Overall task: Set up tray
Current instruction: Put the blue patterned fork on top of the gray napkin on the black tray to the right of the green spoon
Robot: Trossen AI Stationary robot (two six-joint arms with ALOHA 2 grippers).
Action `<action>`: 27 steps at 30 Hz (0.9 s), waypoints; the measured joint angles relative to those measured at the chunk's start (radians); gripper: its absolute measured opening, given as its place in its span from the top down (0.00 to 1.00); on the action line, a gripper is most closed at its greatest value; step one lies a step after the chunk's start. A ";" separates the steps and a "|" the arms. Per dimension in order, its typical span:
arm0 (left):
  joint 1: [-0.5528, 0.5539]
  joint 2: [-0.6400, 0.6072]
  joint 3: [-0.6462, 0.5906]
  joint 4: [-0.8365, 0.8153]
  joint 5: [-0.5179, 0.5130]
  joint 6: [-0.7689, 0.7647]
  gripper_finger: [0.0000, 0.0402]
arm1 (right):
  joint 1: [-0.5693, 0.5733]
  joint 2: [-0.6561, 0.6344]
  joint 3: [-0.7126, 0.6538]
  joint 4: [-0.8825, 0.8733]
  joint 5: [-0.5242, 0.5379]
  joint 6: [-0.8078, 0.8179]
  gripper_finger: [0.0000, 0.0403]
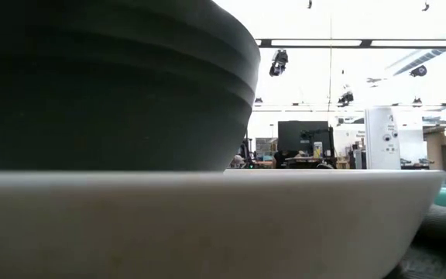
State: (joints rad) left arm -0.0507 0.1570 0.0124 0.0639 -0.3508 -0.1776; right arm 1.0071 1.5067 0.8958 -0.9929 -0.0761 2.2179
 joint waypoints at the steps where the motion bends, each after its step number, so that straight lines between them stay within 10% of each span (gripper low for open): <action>1: 0.000 0.000 0.000 0.000 0.000 0.000 1.00 | 0.001 -0.001 -0.005 -0.001 0.000 0.000 0.63; 27: 0.000 0.000 0.000 0.000 0.000 -0.001 1.00 | -0.043 0.065 -0.054 0.245 0.053 0.009 0.56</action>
State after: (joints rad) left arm -0.0509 0.1566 0.0124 0.0637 -0.3511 -0.1783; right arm 0.9646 1.5715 0.8420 -0.7482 -0.0226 2.2265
